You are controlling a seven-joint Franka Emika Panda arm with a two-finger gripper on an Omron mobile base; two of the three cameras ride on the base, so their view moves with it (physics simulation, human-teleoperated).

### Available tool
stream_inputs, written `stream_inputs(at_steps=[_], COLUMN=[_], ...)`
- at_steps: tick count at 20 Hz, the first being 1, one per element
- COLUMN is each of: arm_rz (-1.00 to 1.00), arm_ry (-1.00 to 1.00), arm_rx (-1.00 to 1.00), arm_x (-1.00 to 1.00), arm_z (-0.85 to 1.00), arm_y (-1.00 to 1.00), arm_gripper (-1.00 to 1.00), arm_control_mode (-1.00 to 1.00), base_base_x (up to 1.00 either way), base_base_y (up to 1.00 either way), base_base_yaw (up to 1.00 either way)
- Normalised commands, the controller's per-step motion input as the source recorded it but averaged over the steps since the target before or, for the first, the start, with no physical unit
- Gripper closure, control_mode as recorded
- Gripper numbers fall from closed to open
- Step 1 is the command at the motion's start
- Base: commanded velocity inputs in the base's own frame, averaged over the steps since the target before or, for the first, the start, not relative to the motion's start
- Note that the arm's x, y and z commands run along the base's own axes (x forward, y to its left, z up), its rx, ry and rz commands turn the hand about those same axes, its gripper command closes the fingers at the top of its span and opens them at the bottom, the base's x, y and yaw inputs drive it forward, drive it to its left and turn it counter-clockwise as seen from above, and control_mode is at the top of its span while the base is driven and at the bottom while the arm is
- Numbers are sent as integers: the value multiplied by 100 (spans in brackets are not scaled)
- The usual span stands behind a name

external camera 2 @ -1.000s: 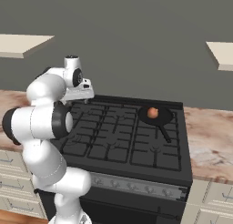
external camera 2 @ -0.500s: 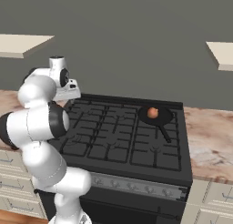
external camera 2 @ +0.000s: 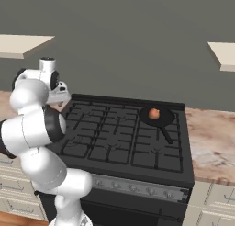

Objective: Place the pan on the rear right burner on the stove. Then place the tomato and the onion in the pan and turn on the rear right burner.

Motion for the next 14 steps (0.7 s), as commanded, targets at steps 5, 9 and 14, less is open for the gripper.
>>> stream_inputs(at_steps=[5,9,14], arm_rz=[10,10,5], arm_ry=[1,1,5], arm_rx=[11,6,0], arm_x=[-51,-45,-5], arm_z=[-5,0,0], arm_y=[27,37,28], arm_gripper=[-100,-100,-100], arm_control_mode=[-100,-100,-100], base_base_x=[0,0,0], base_base_y=[0,0,0], base_base_yaw=[0,0,0])
